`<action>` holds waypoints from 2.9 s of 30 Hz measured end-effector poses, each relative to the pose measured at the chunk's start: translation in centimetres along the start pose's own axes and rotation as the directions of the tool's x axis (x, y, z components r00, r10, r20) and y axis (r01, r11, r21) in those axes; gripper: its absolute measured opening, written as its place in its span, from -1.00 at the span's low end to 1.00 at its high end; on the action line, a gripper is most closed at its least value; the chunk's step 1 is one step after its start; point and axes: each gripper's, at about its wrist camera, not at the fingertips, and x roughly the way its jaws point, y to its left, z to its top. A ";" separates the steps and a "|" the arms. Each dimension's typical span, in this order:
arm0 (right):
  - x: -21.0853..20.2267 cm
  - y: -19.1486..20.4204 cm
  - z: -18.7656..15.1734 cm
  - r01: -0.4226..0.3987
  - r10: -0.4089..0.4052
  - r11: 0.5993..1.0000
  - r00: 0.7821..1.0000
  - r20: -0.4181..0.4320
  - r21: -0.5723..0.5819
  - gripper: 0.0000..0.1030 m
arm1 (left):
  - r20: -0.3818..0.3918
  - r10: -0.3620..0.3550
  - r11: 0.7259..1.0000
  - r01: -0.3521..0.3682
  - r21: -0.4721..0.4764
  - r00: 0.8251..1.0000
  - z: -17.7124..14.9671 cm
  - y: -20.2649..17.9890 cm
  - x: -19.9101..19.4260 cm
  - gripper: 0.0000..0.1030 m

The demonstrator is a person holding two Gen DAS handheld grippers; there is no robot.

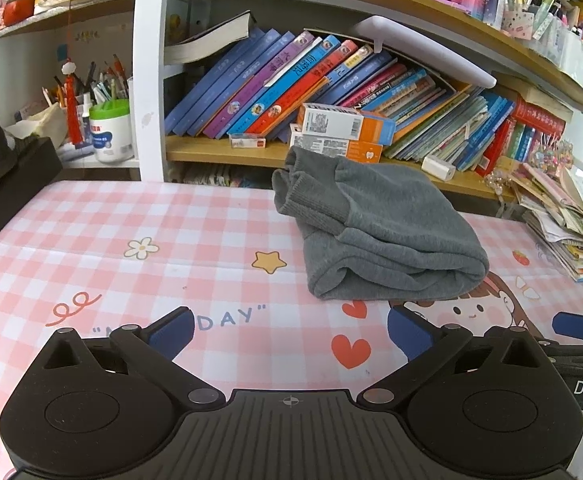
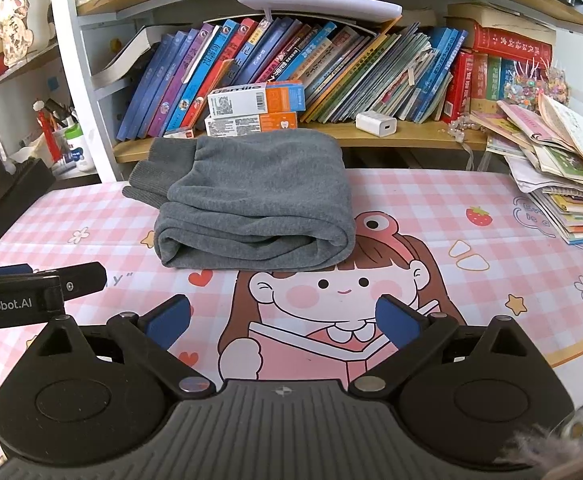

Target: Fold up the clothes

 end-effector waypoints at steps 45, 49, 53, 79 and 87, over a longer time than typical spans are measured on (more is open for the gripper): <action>0.6 0.1 -0.1 -0.004 0.004 1.000 1.000 -0.022 -0.003 0.94 | -0.034 -0.023 0.999 0.022 -0.026 0.999 0.0 0.4 0.8 1.00; 0.6 0.1 -0.1 -0.004 0.004 1.000 1.000 -0.023 -0.004 0.94 | -0.036 -0.022 0.999 0.021 -0.029 0.999 0.0 0.5 0.9 1.00; 0.7 0.2 -0.1 -0.005 0.005 1.000 1.000 -0.024 -0.006 0.94 | -0.037 -0.024 0.999 0.022 -0.036 0.999 0.0 0.6 0.9 1.00; 0.7 0.2 -0.2 -0.008 0.008 1.000 0.999 -0.036 -0.004 0.94 | -0.039 -0.014 0.999 0.013 -0.029 0.999 0.0 0.5 0.8 1.00; 0.7 0.2 -0.3 -0.010 0.010 1.000 0.999 -0.040 -0.007 0.94 | -0.039 -0.005 0.999 0.004 -0.041 0.999 0.0 0.5 0.8 1.00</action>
